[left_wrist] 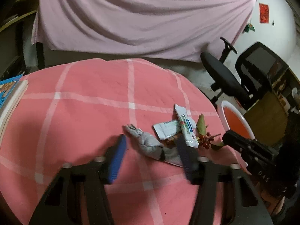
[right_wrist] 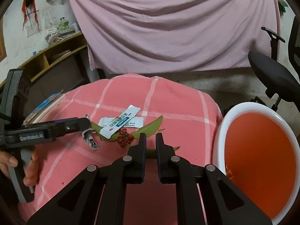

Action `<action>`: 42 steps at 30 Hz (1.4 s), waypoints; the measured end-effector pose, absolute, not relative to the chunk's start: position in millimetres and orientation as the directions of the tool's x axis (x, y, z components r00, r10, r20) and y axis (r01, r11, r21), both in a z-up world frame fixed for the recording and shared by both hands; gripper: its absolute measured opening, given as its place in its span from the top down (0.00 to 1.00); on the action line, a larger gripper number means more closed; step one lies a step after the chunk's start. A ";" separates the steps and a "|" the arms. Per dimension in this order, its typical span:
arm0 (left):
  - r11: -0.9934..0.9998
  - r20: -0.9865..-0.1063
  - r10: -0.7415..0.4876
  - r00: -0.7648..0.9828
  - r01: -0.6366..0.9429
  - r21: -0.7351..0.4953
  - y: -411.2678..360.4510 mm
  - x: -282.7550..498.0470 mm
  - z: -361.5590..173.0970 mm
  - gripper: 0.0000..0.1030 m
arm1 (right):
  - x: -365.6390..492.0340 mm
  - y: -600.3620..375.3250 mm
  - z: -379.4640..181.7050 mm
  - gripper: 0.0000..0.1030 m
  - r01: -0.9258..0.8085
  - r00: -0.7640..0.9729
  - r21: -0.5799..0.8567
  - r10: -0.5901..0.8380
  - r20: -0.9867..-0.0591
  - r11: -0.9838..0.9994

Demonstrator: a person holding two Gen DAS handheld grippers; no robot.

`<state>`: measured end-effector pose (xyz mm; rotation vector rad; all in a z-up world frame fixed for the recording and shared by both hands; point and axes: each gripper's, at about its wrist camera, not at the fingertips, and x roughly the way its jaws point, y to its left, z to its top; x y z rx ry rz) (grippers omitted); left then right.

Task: Collect trash
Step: 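Grasp the grey wrapper with the left gripper while the right gripper grasps the leafy red-berry sprig, then carry the wrapper and sprig over the bucket and open both grippers to drop them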

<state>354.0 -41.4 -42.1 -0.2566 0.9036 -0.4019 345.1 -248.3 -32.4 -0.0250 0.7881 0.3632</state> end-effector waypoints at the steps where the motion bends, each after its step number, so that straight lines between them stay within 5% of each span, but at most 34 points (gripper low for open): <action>1: 0.898 -0.714 -0.437 0.547 0.227 -0.376 -43.0 353.9 -44.2 0.78 | 345.9 -247.5 -33.0 0.89 -0.332 0.643 0.115 0.313 -0.699 0.936; 4: 0.895 -0.708 -0.443 0.550 0.222 -0.387 -39.0 350.7 -45.4 0.82 | 346.6 -246.8 -32.2 0.72 -0.348 0.639 0.127 0.334 -0.693 0.929; 27: 0.889 -0.672 -0.420 0.610 0.128 -0.440 -27.5 328.5 -40.8 0.83 | 355.3 -206.9 -48.1 0.71 -0.399 0.544 0.146 0.362 -0.757 0.905; 29: 0.887 -0.669 -0.422 0.612 0.125 -0.445 -27.5 328.2 -40.4 0.83 | 355.9 -208.7 -48.7 0.72 -0.398 0.539 0.154 0.366 -0.758 0.904; 32: 0.885 -0.663 -0.424 0.617 0.126 -0.449 -27.6 327.2 -38.8 0.83 | 356.4 -209.0 -49.3 0.87 -0.396 0.534 0.157 0.366 -0.762 0.905; 42: 0.874 -0.603 -0.448 0.659 0.181 -0.452 -26.8 316.8 -30.1 0.83 | 327.4 -209.0 -39.4 0.89 -0.424 0.600 0.058 0.329 -0.729 0.904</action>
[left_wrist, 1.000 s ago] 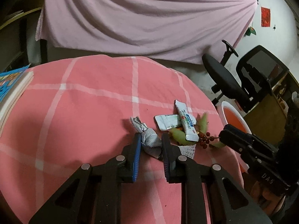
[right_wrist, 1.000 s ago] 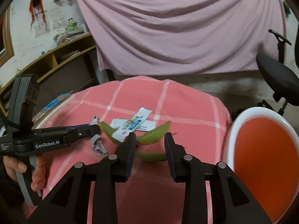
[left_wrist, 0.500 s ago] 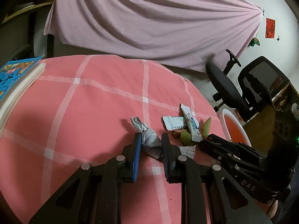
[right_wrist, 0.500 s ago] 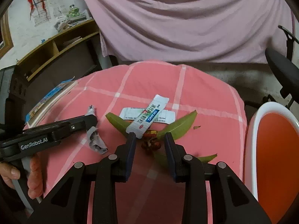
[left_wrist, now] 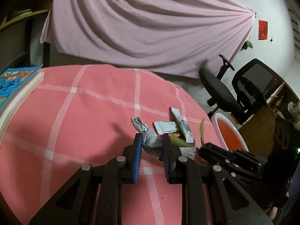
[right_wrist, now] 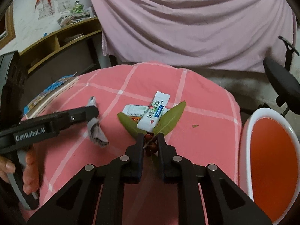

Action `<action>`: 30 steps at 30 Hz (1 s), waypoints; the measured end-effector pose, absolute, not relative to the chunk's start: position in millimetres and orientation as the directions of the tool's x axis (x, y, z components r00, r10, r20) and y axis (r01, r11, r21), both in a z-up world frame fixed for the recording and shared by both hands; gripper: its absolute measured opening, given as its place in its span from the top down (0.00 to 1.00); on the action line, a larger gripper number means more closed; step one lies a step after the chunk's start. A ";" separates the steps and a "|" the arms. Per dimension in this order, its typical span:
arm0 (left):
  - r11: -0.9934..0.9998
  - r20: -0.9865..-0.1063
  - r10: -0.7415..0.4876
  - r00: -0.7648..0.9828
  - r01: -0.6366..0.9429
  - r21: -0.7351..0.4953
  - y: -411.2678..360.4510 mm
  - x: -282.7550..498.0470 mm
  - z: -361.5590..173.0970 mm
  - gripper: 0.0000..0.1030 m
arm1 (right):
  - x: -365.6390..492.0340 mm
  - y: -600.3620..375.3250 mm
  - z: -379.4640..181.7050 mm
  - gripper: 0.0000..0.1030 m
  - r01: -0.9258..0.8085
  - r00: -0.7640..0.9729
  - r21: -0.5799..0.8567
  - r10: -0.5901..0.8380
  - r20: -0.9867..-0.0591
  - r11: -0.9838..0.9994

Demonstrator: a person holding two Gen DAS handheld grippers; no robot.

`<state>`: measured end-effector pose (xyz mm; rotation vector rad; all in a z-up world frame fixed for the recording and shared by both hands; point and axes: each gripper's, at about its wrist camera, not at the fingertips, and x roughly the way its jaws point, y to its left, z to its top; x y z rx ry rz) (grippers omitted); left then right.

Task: Collect trash
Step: 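Carry the wrapper and sprig over the bucket and open both grippers to drop them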

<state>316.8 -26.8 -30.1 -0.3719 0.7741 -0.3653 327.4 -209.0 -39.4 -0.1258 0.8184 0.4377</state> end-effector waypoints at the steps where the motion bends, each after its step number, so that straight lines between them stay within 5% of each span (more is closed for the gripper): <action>1: 0.873 -0.596 -0.449 0.665 0.183 -0.453 -25.9 314.5 -28.9 0.83 | 321.2 -210.7 -38.1 0.89 -0.426 0.607 0.055 0.330 -0.723 0.903; 13: 0.943 -0.332 -0.315 0.889 0.251 -0.221 -45.4 243.2 17.1 0.83 | 270.9 -233.6 -5.0 0.89 -0.359 0.819 0.015 0.323 -0.474 0.933; 21: 0.941 -0.154 -0.332 0.931 0.315 -0.125 -93.3 223.6 61.5 0.83 | 240.9 -267.3 24.3 0.89 -0.223 0.955 -0.014 0.216 -0.202 0.975; 25: 0.928 -0.117 -0.372 0.921 0.370 -0.037 -125.2 221.6 75.3 0.83 | 238.1 -296.8 34.2 0.89 -0.174 0.974 0.015 0.174 -0.147 0.985; 30: 0.892 -0.172 -0.438 0.882 0.450 0.035 -171.4 231.9 75.8 0.83 | 240.3 -336.4 37.7 0.89 -0.113 0.981 0.053 0.119 -0.150 0.992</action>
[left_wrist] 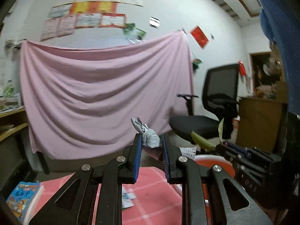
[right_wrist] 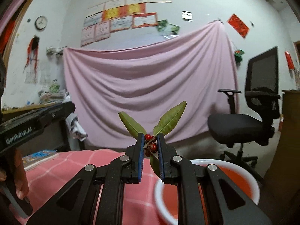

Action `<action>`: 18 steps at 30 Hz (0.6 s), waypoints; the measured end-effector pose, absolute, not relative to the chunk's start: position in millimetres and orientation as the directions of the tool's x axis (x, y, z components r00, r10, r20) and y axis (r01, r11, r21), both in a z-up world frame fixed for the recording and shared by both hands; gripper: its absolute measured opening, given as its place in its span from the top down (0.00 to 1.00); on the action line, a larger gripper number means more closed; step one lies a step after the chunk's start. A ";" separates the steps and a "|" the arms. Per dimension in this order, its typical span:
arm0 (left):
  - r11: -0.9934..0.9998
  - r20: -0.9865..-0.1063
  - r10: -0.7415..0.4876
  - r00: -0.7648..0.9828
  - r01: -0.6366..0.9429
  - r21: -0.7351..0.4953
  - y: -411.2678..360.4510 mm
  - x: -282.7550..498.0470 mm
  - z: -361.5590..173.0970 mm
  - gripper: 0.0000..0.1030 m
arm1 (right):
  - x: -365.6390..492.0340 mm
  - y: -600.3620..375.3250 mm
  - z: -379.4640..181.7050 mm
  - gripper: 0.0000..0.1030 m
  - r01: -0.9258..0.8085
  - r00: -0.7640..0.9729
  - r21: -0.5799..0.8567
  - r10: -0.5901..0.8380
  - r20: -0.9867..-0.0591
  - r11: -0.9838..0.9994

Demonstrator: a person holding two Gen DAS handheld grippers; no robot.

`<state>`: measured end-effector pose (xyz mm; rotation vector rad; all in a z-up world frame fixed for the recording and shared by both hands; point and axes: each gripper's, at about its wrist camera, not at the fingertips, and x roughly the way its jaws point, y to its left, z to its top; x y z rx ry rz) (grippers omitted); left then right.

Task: Collect trash
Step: 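Carry the wrapper and sprig over the bucket and open both grippers to drop them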

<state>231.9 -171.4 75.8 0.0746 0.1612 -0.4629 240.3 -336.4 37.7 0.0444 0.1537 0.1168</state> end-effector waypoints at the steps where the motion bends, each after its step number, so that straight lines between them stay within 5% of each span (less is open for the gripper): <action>1: 0.887 -0.183 -0.446 0.876 0.460 0.042 -180.7 233.2 74.9 0.83 | 239.6 -342.6 38.6 0.89 -0.099 0.982 0.060 0.108 -0.153 0.993; 18: 0.822 -0.432 -0.515 0.740 0.569 -0.005 -311.0 280.0 41.9 0.83 | 249.7 -440.5 23.4 0.89 0.098 0.951 0.282 -0.006 -0.310 0.954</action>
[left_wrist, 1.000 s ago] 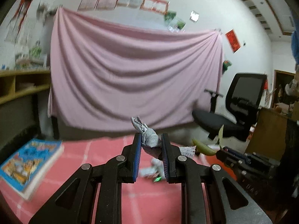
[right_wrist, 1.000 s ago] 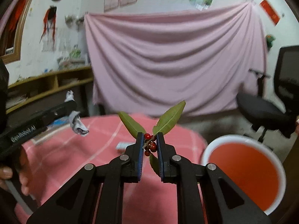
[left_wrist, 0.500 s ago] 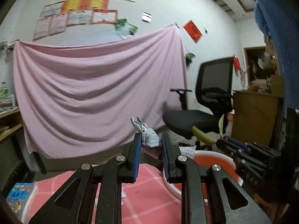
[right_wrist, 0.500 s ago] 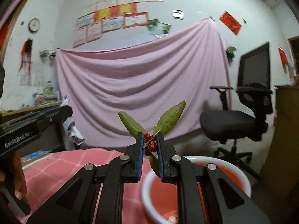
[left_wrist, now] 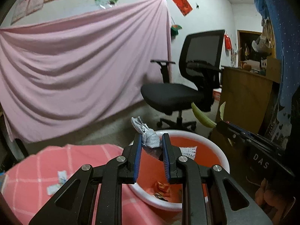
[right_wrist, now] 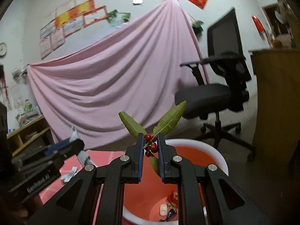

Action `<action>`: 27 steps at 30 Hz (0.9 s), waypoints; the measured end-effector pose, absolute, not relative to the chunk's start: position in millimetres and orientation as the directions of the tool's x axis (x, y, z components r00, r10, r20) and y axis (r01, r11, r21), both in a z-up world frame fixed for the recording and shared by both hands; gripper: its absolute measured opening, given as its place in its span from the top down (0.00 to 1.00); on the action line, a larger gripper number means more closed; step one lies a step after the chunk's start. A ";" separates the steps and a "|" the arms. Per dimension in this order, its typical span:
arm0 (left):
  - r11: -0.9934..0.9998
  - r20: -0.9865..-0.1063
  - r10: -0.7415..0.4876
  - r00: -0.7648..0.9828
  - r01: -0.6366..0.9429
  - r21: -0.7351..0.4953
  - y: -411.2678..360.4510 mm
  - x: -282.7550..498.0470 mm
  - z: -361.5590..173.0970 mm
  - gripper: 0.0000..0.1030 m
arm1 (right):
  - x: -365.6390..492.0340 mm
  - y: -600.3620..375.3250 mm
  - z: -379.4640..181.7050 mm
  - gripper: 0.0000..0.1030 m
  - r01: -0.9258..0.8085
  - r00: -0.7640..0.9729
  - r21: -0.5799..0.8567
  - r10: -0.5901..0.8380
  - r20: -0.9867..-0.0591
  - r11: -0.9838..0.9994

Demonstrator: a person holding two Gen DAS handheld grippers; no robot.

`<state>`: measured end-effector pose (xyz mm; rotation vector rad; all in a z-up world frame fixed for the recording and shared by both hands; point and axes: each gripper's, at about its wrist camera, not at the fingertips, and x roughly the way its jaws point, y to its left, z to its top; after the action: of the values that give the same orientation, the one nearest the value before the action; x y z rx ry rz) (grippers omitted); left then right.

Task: Collect trash
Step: 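Carry the wrapper and sprig over the bucket and open both grippers to drop them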

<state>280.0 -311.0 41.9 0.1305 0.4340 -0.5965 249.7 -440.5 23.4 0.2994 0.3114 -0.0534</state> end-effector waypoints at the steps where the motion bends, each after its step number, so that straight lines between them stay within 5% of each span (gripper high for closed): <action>1: 0.820 -0.447 -0.515 0.731 0.572 -0.010 -314.1 283.1 40.1 0.83 | 250.7 -442.7 21.4 0.89 0.103 0.948 0.290 -0.006 -0.318 0.951; 16: 0.825 -0.636 -0.502 0.585 0.544 -0.151 -337.0 319.9 12.2 0.82 | 263.9 -469.1 1.6 0.88 0.152 0.893 0.377 0.037 -0.449 0.914; 19: 0.835 -0.657 -0.484 0.578 0.529 -0.150 -332.1 322.0 10.2 0.75 | 266.7 -468.2 -1.3 0.88 0.154 0.881 0.374 0.044 -0.471 0.914; 21: 0.839 -0.659 -0.483 0.577 0.521 -0.158 -328.0 322.1 9.9 0.66 | 270.3 -468.9 -3.9 0.85 0.153 0.872 0.375 0.053 -0.487 0.914; 24: 0.845 -0.664 -0.473 0.579 0.511 -0.157 -321.3 321.1 10.8 0.65 | 273.6 -468.9 -7.8 0.71 0.159 0.859 0.372 0.057 -0.508 0.914; 27: 0.849 -0.667 -0.460 0.585 0.511 -0.137 -315.3 318.6 12.4 0.65 | 274.6 -468.9 -9.2 0.70 0.163 0.855 0.374 0.058 -0.515 0.913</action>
<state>318.6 -315.3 12.4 0.0717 0.7570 -0.5666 274.6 -468.9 -9.2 0.4217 0.5465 -0.0572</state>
